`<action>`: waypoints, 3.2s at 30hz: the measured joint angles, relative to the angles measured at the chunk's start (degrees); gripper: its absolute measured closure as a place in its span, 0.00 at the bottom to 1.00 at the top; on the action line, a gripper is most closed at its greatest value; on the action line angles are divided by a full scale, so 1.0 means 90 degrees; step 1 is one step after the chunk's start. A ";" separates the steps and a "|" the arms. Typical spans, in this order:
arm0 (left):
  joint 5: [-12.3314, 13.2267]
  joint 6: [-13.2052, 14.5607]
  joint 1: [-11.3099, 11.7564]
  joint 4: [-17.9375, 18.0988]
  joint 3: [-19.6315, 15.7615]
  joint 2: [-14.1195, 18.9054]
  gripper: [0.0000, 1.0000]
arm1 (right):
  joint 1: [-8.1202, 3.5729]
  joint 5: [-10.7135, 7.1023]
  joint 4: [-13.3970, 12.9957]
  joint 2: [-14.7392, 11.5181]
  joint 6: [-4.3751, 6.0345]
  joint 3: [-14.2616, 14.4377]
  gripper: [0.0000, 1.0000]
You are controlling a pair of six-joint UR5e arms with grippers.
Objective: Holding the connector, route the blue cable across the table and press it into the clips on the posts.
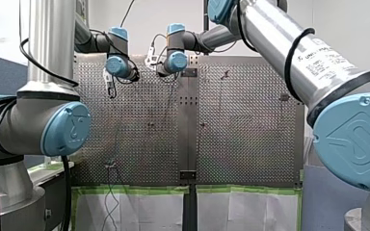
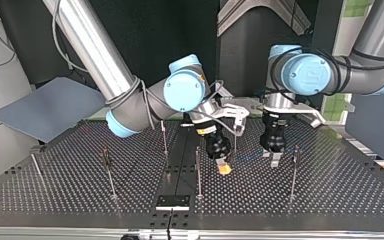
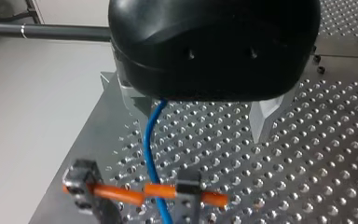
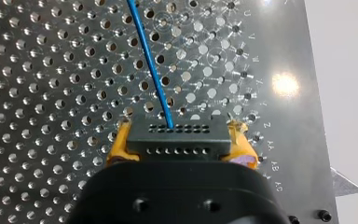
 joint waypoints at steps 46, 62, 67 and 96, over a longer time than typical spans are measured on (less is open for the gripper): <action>-0.0619 -0.0303 -0.0060 0.0412 -0.0783 -0.0007 0.98 | 0.0081 -0.0031 0.0273 0.0002 0.0062 0.0608 1.00; -0.0852 -0.0154 -0.0143 0.0866 -0.1651 -0.0572 0.98 | 0.0056 -0.0041 0.0255 0.0009 -0.0022 0.1445 1.00; -0.0818 -0.0138 -0.0154 0.1021 -0.1792 -0.0745 0.98 | 0.0060 -0.0029 0.0197 0.0008 -0.0101 0.1734 1.00; -0.0617 -0.0326 -0.0167 0.1957 -0.1814 -0.1613 0.98 | 0.0010 -0.0323 -0.0428 0.0324 -0.0138 0.2400 1.00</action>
